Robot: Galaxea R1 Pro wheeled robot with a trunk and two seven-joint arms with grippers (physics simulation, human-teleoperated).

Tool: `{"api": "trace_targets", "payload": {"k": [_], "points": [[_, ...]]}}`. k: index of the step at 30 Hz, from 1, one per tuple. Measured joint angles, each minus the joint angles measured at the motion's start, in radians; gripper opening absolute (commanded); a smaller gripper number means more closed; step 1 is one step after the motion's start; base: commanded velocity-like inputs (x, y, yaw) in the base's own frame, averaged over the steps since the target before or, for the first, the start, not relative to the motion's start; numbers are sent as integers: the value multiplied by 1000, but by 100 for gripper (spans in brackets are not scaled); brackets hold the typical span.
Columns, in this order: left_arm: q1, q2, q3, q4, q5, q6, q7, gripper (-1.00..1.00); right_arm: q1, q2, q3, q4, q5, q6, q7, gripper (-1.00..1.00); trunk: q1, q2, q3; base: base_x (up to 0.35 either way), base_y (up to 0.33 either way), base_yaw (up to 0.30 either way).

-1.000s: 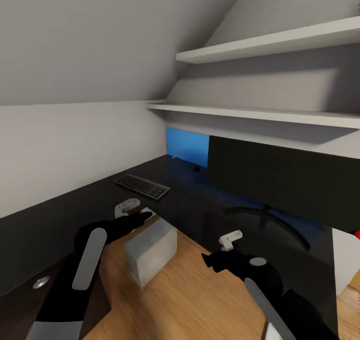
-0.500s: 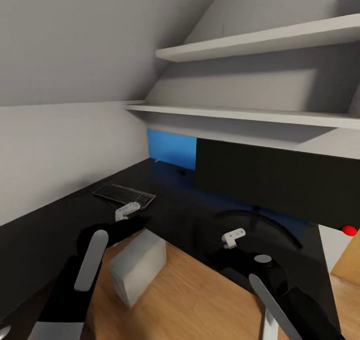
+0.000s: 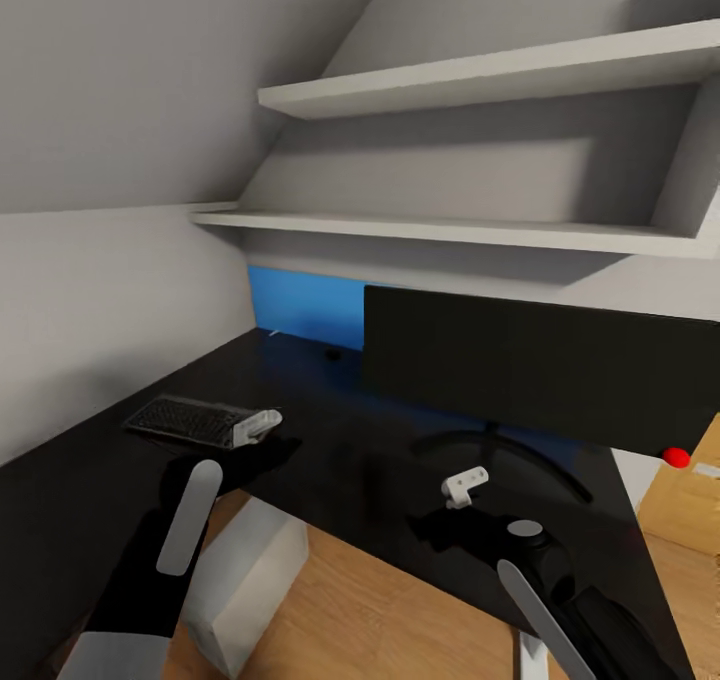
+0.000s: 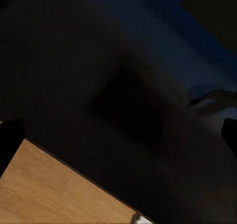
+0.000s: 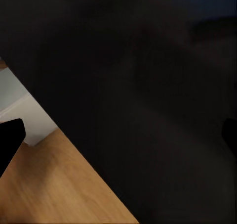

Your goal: In the bedroom, organize the workspace by keeping the computer under the desk, ensuring the monitor is on the desk, placing the keyboard on the desk next to the monitor, placing the mouse on the desk next to the keyboard, moving the folder from the swivel chair onto the desk next to the mouse, stacking the notebook on top of the folder with the pen on top of the notebook, and positioning the swivel chair next to the desk.

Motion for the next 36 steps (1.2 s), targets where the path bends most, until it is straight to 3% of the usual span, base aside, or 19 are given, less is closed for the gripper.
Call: {"api": "trace_targets", "payload": {"k": [9,15,19,25,26,29,30,36], "points": [[-43,6,-1,49,-5,0,8,100,41,-5,-1,2,-1,1,7,100,0,0,0,315,131,-299],[-102,26,5,125,-8,2,72,100,70,-5,0,3,-1,-8,8,100,0,0,0,295,191,-249],[-124,61,9,157,-10,3,116,100,87,-5,1,3,-2,-60,7,100,0,0,0,193,164,-82],[-132,129,10,172,-10,3,134,100,99,-5,4,4,-1,-87,6,100,0,0,0,66,56,-40],[-137,166,12,182,-15,5,138,100,105,-2,6,4,-1,-92,5,100,0,0,0,18,16,-89],[-145,205,16,198,-10,5,138,100,111,-1,8,5,0,-95,4,100,1,0,0,10,8,-69],[-151,234,19,213,-13,6,139,100,116,1,23,5,1,-97,2,100,1,0,0,2,2,-20],[-150,244,20,216,-9,4,140,100,121,1,36,5,2,-97,0,100,0,0,0,17,25,-8]]}}
